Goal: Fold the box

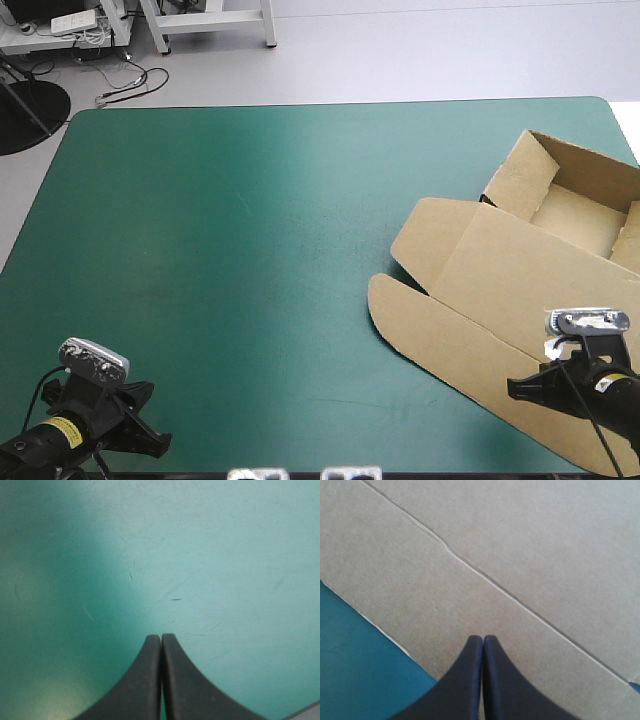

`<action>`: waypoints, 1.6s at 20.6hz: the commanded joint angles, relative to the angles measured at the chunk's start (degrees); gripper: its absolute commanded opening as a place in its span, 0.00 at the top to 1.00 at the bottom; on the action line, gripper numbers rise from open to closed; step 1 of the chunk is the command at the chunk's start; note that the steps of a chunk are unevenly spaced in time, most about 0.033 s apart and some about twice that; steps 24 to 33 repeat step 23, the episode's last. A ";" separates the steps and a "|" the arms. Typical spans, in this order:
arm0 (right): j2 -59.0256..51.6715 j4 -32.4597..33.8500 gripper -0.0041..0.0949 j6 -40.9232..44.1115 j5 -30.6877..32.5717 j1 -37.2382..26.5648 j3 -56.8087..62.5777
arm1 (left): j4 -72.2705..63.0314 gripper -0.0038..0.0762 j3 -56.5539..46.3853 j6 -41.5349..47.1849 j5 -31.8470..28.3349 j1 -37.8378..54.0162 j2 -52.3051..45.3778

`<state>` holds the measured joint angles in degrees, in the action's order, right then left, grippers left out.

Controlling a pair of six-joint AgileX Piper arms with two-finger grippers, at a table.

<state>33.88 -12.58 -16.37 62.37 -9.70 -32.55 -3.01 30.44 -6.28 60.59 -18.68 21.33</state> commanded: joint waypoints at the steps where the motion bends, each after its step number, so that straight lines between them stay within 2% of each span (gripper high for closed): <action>1: -4.40 -1.26 0.97 -0.55 -2.59 0.16 1.04 | -0.92 0.96 1.36 -0.34 -2.84 -0.15 0.43; 10: -12.81 -1.06 0.97 -0.55 -4.51 0.16 2.50 | -0.36 0.96 0.17 -0.46 -2.80 -0.15 0.43; 18: -13.20 -1.32 0.97 0.36 -4.71 0.16 2.50 | -0.90 0.96 -0.85 -0.04 -2.14 -0.15 0.39; 21: -13.20 -5.41 0.97 5.05 -2.04 0.16 2.50 | -1.00 0.96 -0.85 -0.04 -1.71 -0.15 0.39; 33: -13.20 -5.65 0.97 5.05 -2.04 0.16 2.50 | -0.91 0.96 -0.85 -0.04 -1.71 -0.15 0.39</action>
